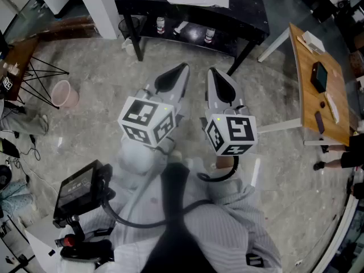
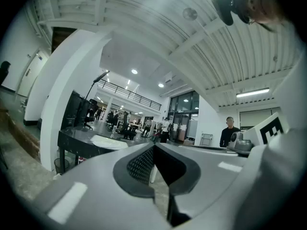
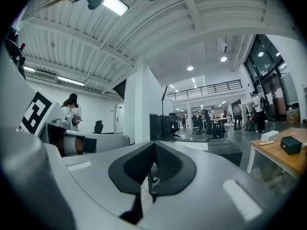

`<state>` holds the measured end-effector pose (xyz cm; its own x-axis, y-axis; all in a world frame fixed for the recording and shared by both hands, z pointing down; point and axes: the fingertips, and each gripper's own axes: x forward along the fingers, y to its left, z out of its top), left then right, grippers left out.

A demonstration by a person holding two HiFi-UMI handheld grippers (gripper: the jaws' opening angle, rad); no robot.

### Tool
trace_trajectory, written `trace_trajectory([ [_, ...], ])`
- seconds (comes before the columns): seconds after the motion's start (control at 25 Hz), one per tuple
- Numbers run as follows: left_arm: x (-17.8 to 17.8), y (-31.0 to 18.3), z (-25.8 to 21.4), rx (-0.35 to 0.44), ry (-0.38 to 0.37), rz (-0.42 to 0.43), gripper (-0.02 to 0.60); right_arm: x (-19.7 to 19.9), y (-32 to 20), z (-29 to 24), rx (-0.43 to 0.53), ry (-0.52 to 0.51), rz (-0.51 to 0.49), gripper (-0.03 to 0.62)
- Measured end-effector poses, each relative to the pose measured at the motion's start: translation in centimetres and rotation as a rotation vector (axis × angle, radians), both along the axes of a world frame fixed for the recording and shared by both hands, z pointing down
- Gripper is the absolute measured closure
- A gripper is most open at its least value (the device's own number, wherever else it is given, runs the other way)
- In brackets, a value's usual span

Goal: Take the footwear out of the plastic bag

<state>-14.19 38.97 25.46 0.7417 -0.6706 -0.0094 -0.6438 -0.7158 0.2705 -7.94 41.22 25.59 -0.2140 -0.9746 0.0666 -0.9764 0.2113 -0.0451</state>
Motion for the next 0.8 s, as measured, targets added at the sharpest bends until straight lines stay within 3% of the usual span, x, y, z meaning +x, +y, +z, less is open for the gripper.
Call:
trace_trajectory([
  [0.36, 0.6, -1.4, 0.4, -0.016, -0.009, -0.003, 0.581, 1.0, -1.3, 0.2, -0.005, 0.013, 0.032, 0.583],
  [0.8, 1.5, -4.0, 2.2, -0.077, -0.032, -0.045, 0.581, 4.8, -2.5, 0.9, 0.004, -0.067, 0.037, 0.582],
])
